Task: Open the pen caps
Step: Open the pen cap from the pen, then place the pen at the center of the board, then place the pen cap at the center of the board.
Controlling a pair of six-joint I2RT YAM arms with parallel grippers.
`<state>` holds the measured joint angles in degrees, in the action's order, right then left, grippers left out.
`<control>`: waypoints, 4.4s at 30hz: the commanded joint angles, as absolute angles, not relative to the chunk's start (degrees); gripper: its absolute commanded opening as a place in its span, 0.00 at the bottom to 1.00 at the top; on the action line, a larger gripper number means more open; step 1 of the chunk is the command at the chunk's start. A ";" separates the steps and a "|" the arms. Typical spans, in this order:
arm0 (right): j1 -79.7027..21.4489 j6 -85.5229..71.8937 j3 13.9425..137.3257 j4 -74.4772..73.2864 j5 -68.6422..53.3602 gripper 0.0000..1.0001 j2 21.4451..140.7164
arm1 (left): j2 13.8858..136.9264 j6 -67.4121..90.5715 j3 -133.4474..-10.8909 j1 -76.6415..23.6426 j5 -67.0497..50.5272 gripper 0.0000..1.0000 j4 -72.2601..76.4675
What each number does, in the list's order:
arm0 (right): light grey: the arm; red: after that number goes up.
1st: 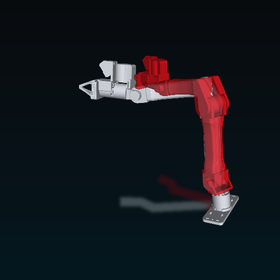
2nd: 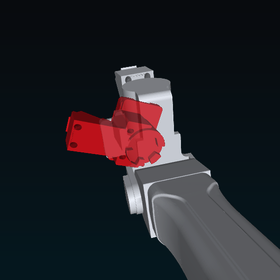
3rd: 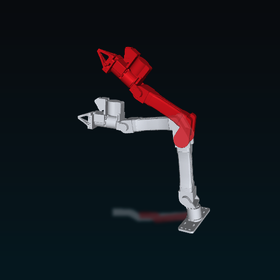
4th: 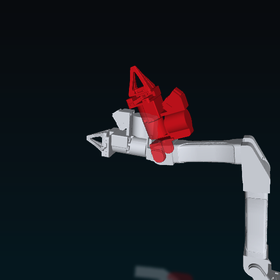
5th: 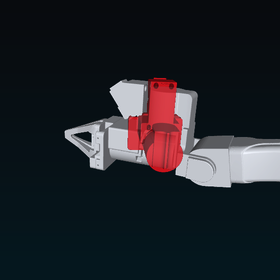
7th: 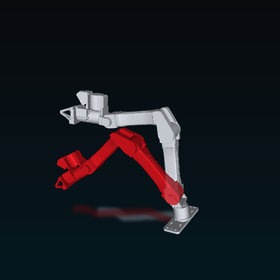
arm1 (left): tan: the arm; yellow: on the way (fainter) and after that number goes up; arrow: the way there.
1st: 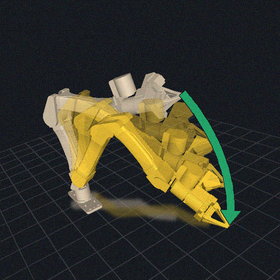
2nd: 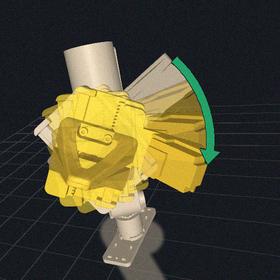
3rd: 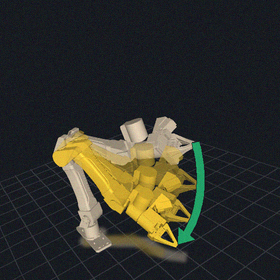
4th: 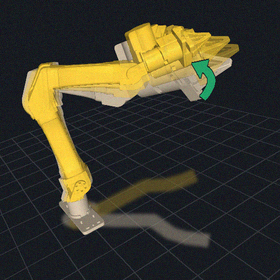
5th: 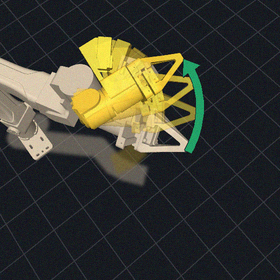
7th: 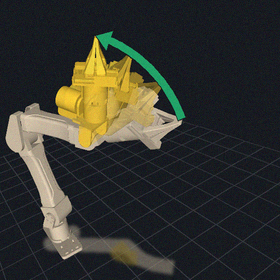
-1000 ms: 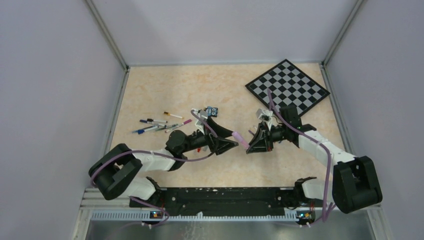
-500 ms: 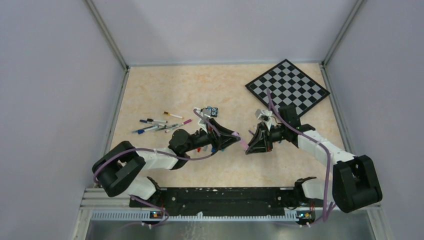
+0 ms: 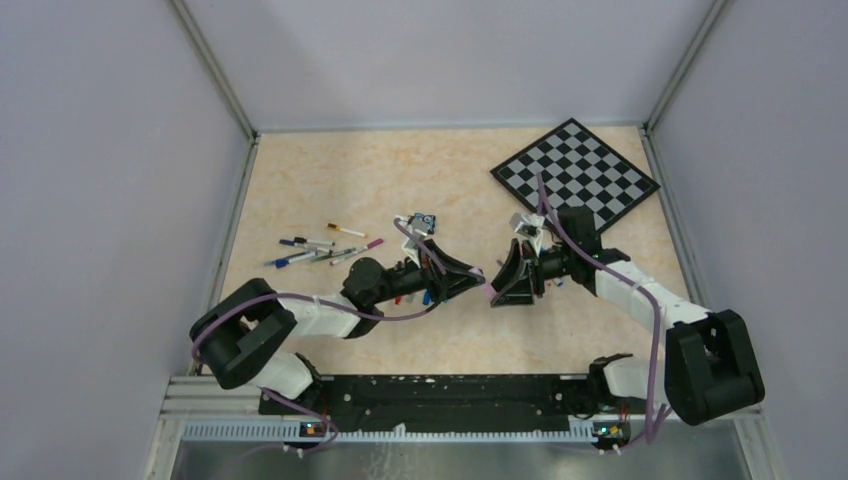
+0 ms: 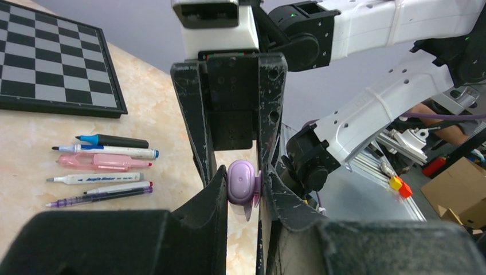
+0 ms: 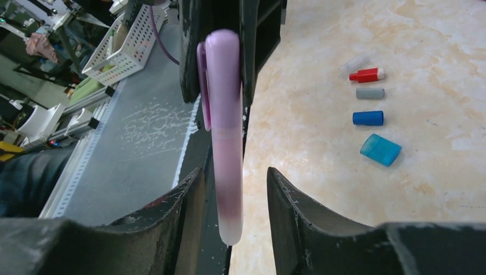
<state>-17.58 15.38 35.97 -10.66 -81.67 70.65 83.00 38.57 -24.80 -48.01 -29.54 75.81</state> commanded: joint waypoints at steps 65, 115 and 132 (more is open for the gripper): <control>2.37 29.19 50.57 -21.51 -19.10 0.11 86.05 | 55.50 46.08 -7.95 -34.23 -34.52 0.00 58.00; 2.37 31.47 50.19 -30.24 -47.81 0.28 71.97 | 90.48 32.88 -48.01 -53.84 -5.94 0.00 0.76; 2.37 31.40 50.01 -30.08 -48.07 0.28 71.28 | 106.17 26.33 -67.84 -54.76 6.90 0.19 -21.04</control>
